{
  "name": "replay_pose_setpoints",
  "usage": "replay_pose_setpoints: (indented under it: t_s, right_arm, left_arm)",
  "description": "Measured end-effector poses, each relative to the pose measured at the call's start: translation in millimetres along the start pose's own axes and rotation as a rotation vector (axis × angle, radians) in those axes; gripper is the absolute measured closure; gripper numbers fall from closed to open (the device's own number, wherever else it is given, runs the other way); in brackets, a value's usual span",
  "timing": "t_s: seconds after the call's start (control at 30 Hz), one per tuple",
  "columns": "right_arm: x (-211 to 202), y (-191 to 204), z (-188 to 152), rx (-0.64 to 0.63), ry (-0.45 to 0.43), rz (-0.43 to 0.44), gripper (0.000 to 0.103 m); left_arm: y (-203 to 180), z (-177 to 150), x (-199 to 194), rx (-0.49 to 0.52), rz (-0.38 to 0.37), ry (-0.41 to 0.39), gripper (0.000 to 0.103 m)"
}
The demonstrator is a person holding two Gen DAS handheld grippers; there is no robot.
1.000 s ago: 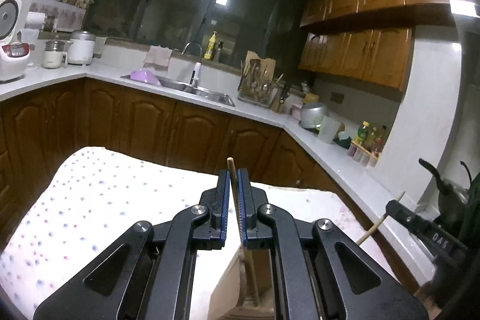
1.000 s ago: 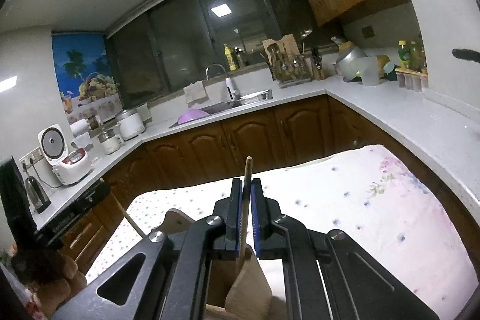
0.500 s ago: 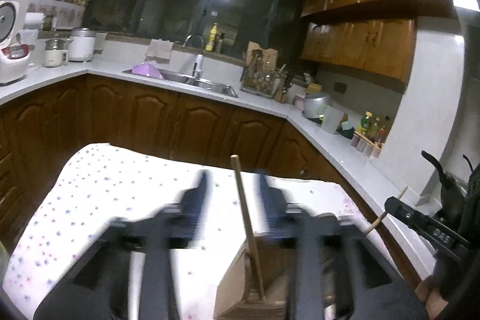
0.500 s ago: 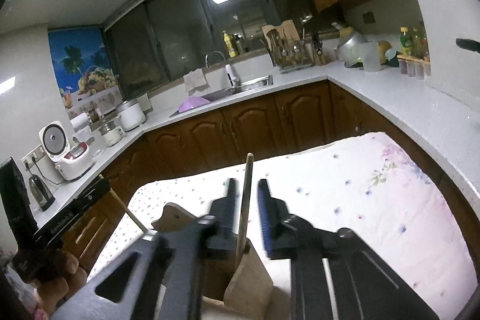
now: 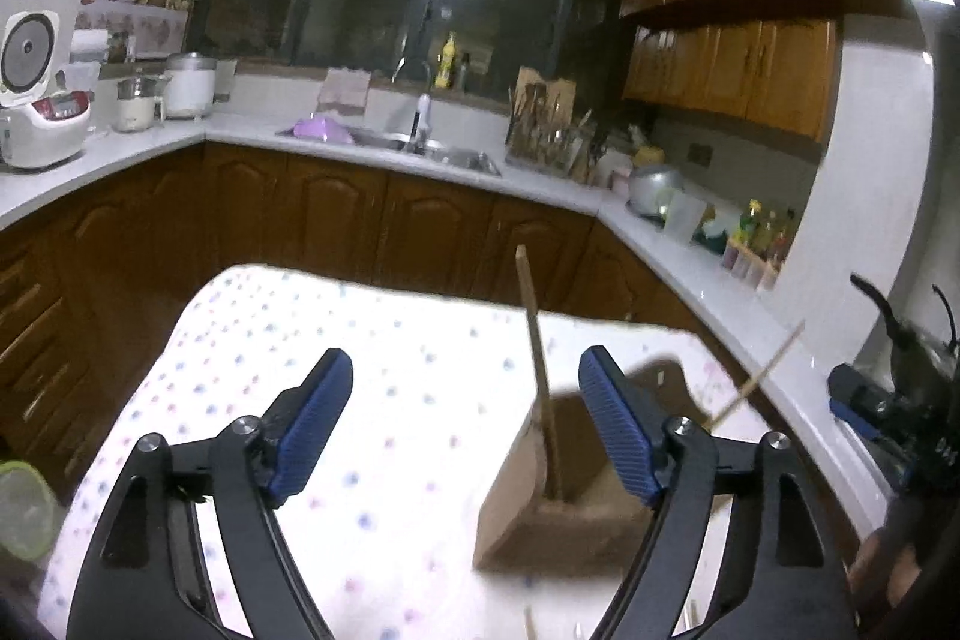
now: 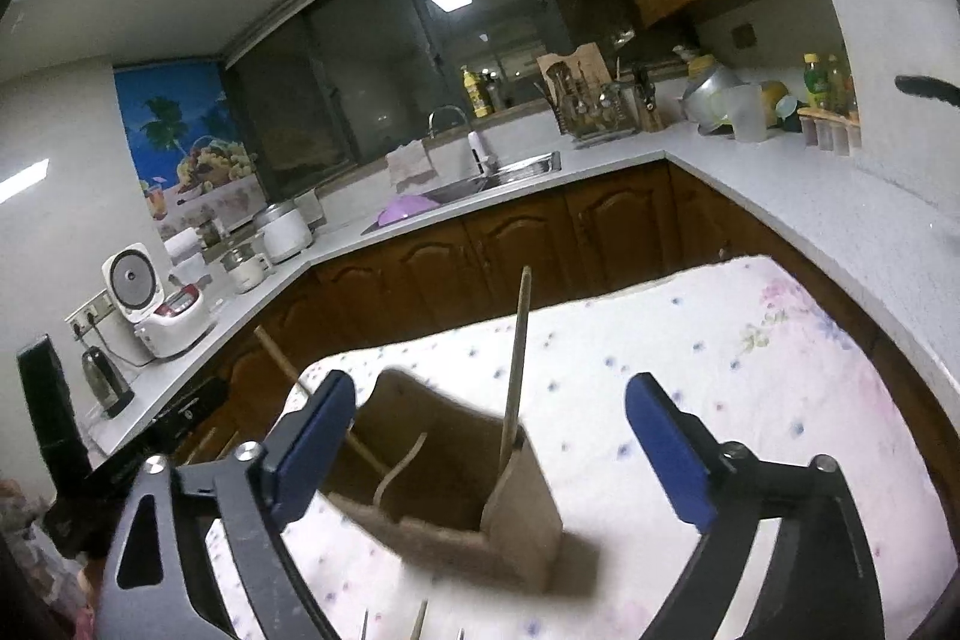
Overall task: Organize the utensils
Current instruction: 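Move both tools back down to the remaining utensils, then close the right tool on a wooden chopstick while the left tool grasps another chopstick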
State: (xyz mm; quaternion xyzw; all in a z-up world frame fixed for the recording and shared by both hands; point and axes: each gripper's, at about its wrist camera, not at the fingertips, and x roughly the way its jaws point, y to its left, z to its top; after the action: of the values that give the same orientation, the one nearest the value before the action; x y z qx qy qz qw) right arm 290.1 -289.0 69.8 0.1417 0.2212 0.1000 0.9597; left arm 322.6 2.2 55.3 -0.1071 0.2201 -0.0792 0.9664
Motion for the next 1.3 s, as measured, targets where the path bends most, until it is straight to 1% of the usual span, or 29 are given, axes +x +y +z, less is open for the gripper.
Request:
replay_pose_setpoints:
  t_s: [0.07, 0.13, 0.3, 0.4, 0.6, 0.83, 1.13, 1.17, 1.23, 1.3]
  right_arm:
    - [-9, -2, -10, 0.007, 0.008, 0.011, 0.002]
    - [-19, -2, -19, 0.009, 0.022, 0.015, 0.001]
    - [-41, -3, -41, 0.005, 0.058, 0.018, 0.001]
    - [-59, -8, -56, 0.000, 0.062, -0.008, 0.001]
    - [-81, -18, -77, 0.004, 0.090, -0.053, 0.002]
    - [-96, -24, -91, -0.004, 0.105, -0.080, 0.002]
    - [-96, -27, -103, -0.009, 0.134, -0.087, 0.002]
    - [-95, -27, -104, -0.010, 0.138, -0.086, 0.003]
    - [-90, -26, -105, -0.020, 0.152, -0.087, 0.010]
    - [-85, -25, -107, -0.027, 0.170, -0.092, 0.025]
  left_arm:
    - [3, -7, -8, -0.002, -0.010, 0.022, 0.021]
    - [6, -18, -19, -0.002, -0.004, 0.038, 0.019]
    - [5, -41, -40, 0.021, -0.001, 0.075, 0.018]
    - [5, -58, -50, 0.038, -0.002, 0.108, 0.018]
    - [5, -80, -64, 0.029, -0.016, 0.162, 0.018]
    - [1, -92, -76, 0.028, -0.022, 0.184, 0.018]
    - [-6, -100, -71, 0.045, -0.014, 0.232, 0.018]
    - [-7, -101, -68, 0.049, -0.008, 0.245, 0.018]
    - [-10, -103, -63, 0.058, -0.004, 0.271, 0.018]
    - [-12, -105, -58, 0.067, -0.001, 0.288, 0.018]
